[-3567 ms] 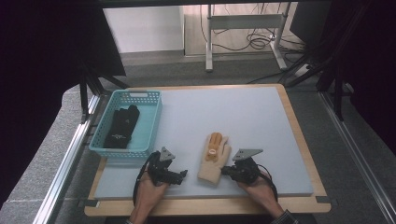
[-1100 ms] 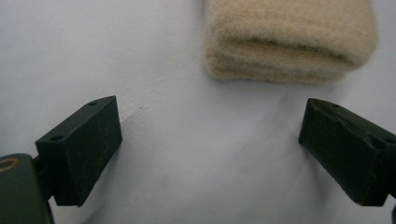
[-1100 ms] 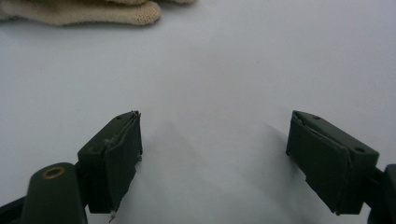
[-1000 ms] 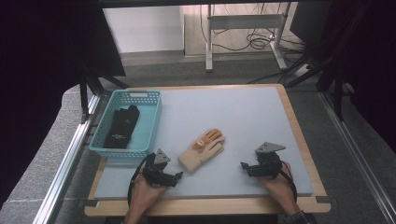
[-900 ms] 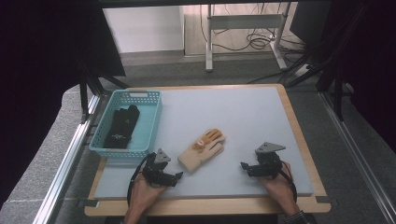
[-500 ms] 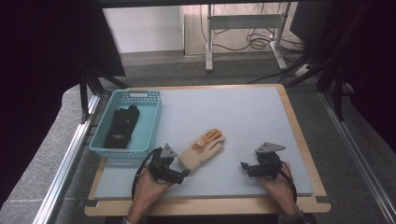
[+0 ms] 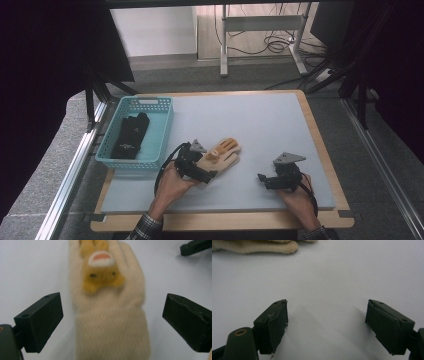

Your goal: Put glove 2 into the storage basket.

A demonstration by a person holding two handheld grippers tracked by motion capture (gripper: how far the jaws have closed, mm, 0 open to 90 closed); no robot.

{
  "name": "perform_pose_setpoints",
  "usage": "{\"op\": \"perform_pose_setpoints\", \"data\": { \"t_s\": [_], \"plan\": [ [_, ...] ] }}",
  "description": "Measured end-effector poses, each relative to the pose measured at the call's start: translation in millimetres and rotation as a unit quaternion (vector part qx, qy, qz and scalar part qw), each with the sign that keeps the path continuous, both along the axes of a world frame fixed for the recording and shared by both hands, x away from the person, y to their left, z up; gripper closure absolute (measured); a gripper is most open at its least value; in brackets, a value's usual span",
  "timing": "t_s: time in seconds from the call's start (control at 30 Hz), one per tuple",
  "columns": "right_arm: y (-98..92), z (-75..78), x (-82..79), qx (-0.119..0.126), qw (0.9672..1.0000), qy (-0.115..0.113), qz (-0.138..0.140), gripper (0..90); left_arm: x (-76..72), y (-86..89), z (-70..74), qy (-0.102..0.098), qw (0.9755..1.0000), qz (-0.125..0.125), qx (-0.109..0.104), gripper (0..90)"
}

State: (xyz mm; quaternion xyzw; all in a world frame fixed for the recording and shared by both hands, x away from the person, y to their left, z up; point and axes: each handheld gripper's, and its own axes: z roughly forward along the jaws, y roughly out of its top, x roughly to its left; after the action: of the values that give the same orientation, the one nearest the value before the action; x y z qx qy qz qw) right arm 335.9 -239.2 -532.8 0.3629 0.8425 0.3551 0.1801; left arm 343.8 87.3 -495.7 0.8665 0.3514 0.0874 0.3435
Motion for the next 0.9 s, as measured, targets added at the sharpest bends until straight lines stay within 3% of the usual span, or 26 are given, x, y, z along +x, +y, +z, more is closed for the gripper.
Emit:
{"op": "perform_pose_setpoints", "data": {
  "t_s": [0.23,0.43,0.63,0.77,0.9],
  "plan": [
    [-0.1,0.1,0.0,-0.001,1.0000,0.000,0.000,17.5,23.4,-17.9,-6.2,0.013,0.9998,-0.003,0.015,4.7],
    [-0.1,0.1,-0.1,0.000,1.0000,0.001,0.000,17.6,34.7,-28.3,-17.9,0.033,0.9992,-0.006,0.021,6.0],
    [-0.1,0.1,0.0,0.000,1.0000,0.001,0.000,17.5,35.1,-33.4,-27.1,0.040,0.9984,-0.014,0.039,9.0],
    [0.0,0.0,0.0,0.000,1.0000,0.000,0.000,17.6,31.5,-39.6,-30.2,0.029,0.9962,-0.026,0.078,9.4],
    [-0.1,0.1,-0.1,-0.001,1.0000,0.001,0.000,17.5,30.2,-39.2,-29.9,0.026,0.9963,-0.031,0.075,11.6]
  ]
}}
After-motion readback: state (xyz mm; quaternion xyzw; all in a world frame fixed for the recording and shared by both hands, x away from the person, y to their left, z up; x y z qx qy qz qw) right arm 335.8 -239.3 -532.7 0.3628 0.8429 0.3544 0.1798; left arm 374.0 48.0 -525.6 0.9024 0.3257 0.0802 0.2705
